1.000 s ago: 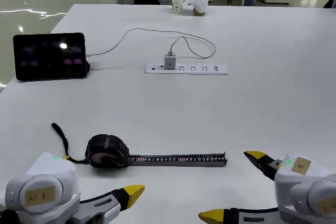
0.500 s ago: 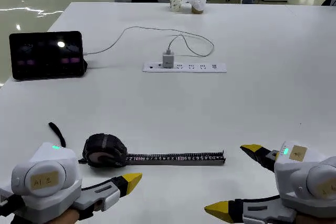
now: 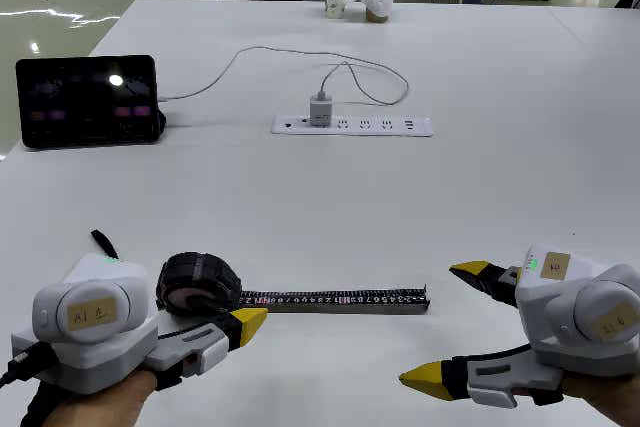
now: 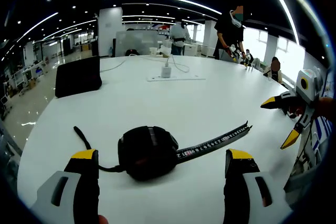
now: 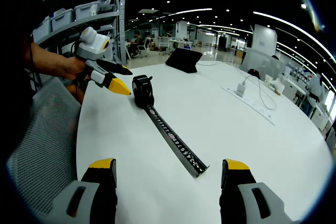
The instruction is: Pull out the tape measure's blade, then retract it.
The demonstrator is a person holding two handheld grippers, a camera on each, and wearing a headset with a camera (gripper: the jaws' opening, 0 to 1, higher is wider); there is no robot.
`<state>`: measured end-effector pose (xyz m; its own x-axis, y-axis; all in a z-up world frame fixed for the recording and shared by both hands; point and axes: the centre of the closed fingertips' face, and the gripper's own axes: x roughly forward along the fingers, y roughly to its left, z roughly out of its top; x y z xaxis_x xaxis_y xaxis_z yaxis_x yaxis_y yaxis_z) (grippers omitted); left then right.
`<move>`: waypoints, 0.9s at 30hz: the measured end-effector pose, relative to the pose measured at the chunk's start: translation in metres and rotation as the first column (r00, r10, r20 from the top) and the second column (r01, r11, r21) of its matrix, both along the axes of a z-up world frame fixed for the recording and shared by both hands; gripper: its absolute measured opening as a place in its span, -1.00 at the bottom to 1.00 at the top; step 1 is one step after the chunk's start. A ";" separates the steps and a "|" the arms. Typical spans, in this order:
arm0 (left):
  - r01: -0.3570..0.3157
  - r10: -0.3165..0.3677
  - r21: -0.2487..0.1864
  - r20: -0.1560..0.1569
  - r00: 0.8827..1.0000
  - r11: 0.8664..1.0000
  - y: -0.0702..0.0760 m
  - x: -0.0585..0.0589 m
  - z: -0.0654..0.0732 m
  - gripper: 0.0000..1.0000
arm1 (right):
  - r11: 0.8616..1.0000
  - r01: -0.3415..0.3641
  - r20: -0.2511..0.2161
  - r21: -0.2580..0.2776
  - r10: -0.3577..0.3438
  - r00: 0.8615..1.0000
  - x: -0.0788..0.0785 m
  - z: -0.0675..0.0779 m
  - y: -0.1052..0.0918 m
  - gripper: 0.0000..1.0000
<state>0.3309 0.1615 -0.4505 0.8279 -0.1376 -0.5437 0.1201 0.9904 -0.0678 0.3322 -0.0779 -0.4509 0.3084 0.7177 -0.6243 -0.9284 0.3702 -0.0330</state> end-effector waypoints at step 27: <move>-0.050 0.049 -0.023 -0.028 0.998 0.999 0.004 0.021 -0.010 0.89 | 0.965 -0.212 -0.053 -0.154 0.206 0.977 0.033 -0.026 -0.010 0.25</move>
<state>0.3518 0.1659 -0.4604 0.8188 -0.1101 -0.5634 0.0691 0.9932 -0.0938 0.3649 -0.0881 -0.4766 0.1368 0.6557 -0.7426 -0.9863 0.1603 -0.0402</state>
